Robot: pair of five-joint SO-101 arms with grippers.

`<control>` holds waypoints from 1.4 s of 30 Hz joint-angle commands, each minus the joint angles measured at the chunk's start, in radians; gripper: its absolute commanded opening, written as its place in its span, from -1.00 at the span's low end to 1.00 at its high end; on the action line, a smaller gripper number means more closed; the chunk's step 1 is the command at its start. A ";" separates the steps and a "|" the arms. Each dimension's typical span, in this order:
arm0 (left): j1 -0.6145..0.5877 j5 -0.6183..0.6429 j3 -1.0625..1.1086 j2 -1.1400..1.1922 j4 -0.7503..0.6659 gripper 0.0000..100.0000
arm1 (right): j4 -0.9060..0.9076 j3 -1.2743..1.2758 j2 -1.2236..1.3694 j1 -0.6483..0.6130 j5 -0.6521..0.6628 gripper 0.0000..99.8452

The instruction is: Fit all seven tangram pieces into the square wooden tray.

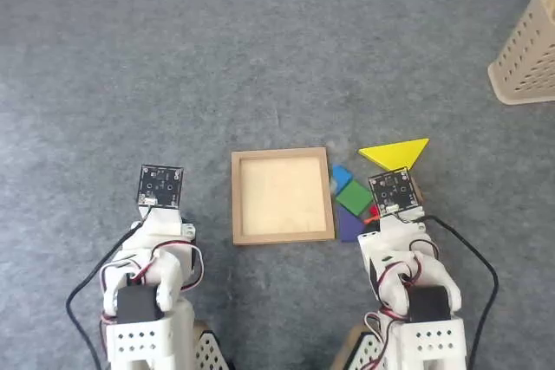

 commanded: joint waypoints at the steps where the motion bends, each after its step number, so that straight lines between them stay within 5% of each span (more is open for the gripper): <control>1: 0.000 -0.005 -0.007 -0.018 0.006 -0.98 | 0.002 0.015 0.015 0.013 0.015 -0.98; 37: 0.000 -0.005 -0.007 -0.018 0.006 -0.98 | 0.002 0.015 0.015 0.013 0.015 -0.98; 42: 0.000 -0.005 -0.007 -0.018 0.006 -0.98 | 0.002 0.015 0.016 -0.087 0.012 -0.98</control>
